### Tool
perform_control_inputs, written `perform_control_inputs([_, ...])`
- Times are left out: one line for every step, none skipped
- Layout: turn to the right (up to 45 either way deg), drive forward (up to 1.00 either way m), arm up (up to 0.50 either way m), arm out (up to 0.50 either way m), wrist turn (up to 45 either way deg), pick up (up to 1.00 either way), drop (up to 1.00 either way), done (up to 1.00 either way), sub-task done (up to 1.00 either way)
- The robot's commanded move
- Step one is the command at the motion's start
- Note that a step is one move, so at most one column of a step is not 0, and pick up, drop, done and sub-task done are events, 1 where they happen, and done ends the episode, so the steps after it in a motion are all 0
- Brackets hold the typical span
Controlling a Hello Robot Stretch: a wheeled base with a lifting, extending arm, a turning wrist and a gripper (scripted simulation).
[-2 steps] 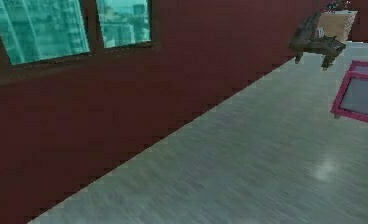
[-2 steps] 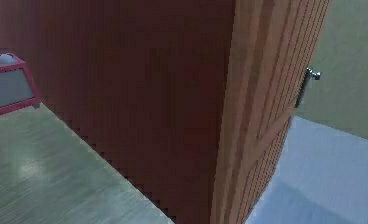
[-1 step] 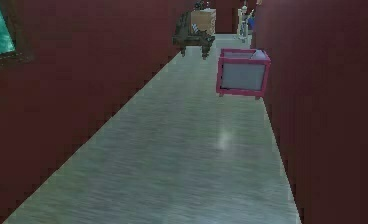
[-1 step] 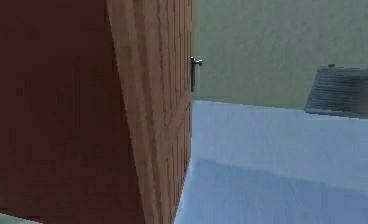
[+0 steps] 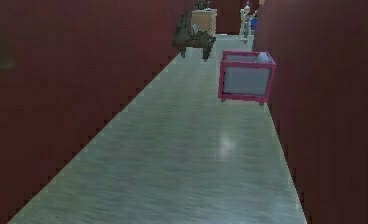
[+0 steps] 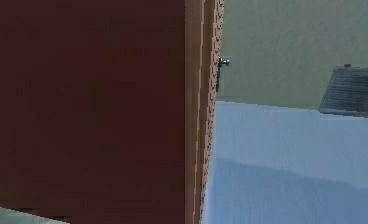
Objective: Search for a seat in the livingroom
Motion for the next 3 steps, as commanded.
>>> perform_control_inputs([0.0,1.00,0.00,0.00,0.0,0.00,0.00,0.00,0.00])
perform_control_inputs([-3.0,0.00,0.00,0.00,0.0,0.00,0.00,0.00,0.00])
perform_control_inputs([0.0,1.00,0.00,0.00,0.0,0.00,0.00,0.00,0.00])
